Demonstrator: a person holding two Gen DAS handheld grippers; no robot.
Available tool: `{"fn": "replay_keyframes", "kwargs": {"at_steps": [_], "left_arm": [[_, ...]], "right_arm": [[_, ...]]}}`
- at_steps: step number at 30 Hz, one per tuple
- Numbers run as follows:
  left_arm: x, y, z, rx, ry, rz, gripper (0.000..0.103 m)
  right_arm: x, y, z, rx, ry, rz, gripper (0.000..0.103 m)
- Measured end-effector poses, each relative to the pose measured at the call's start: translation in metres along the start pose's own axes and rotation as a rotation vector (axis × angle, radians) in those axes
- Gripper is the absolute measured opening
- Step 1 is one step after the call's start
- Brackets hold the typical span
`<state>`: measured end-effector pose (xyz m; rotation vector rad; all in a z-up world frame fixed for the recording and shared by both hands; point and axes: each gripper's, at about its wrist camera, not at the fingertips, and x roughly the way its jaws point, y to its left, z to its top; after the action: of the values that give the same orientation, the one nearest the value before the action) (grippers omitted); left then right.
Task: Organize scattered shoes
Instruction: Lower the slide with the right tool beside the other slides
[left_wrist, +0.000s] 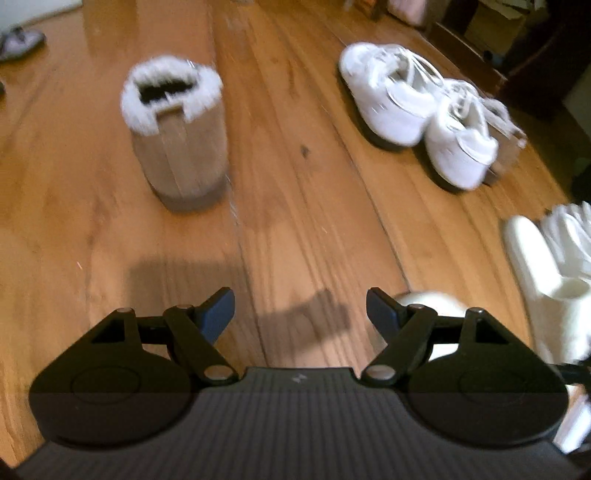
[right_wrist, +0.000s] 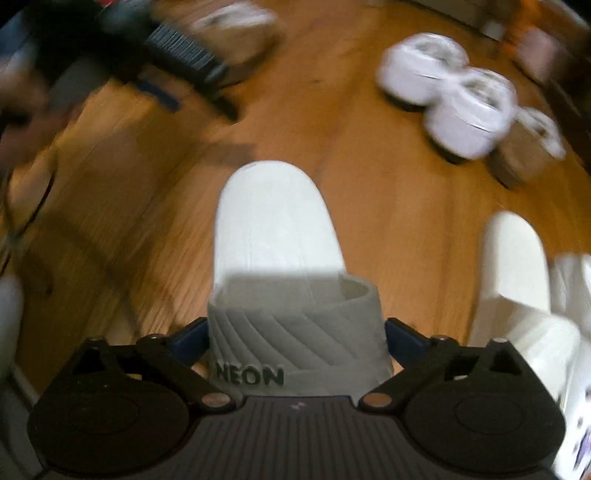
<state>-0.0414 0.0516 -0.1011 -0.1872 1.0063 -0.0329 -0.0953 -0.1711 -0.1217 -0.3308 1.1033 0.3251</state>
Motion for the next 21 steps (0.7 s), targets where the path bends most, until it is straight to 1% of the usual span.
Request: {"fn": "replay_keyframes", "kwargs": {"at_steps": [2,4,5,8,10,12,14,15,16,17,19,21], "left_arm": [[0.005,-0.001,0.003,-0.018,-0.014,-0.005,0.078],[0.012,-0.002,0.006,-0.04,-0.008,-0.016,0.078],[0.016,-0.005,0.007,-0.036,-0.002,-0.019,0.078],[0.026,-0.014,0.008,-0.022,0.012,-0.024,0.078],[0.036,-0.022,0.007,-0.011,0.027,-0.021,0.078],[0.041,-0.029,0.005,0.003,0.025,-0.015,0.078],[0.049,-0.037,0.003,0.019,0.015,-0.005,0.078],[0.051,-0.041,0.002,0.022,0.008,0.0,0.08],[0.053,-0.043,0.002,0.024,0.001,0.003,0.081],[0.055,-0.046,0.002,0.022,-0.01,0.008,0.081],[0.057,-0.049,0.003,0.021,-0.024,0.012,0.083],[0.062,-0.054,0.004,0.028,-0.047,0.017,0.089]], "right_arm": [[-0.003,-0.018,0.002,0.124,-0.013,-0.028,0.098],[-0.001,-0.031,0.005,0.207,-0.013,-0.063,0.099],[0.001,-0.035,0.007,0.228,-0.013,-0.078,0.1],[0.013,-0.04,0.011,0.267,0.0,-0.123,0.1],[0.007,-0.044,0.009,0.287,0.011,-0.132,0.1],[-0.004,-0.05,0.003,0.321,-0.003,-0.114,0.101],[-0.012,-0.053,0.0,0.344,-0.008,-0.074,0.101],[-0.017,-0.055,-0.003,0.353,-0.008,-0.066,0.101],[-0.02,-0.059,-0.005,0.373,-0.008,-0.05,0.101],[-0.018,-0.062,-0.005,0.381,-0.009,-0.052,0.101],[-0.011,-0.059,-0.002,0.378,-0.018,-0.081,0.099],[-0.026,-0.05,-0.009,0.383,-0.047,-0.096,0.098]]}}
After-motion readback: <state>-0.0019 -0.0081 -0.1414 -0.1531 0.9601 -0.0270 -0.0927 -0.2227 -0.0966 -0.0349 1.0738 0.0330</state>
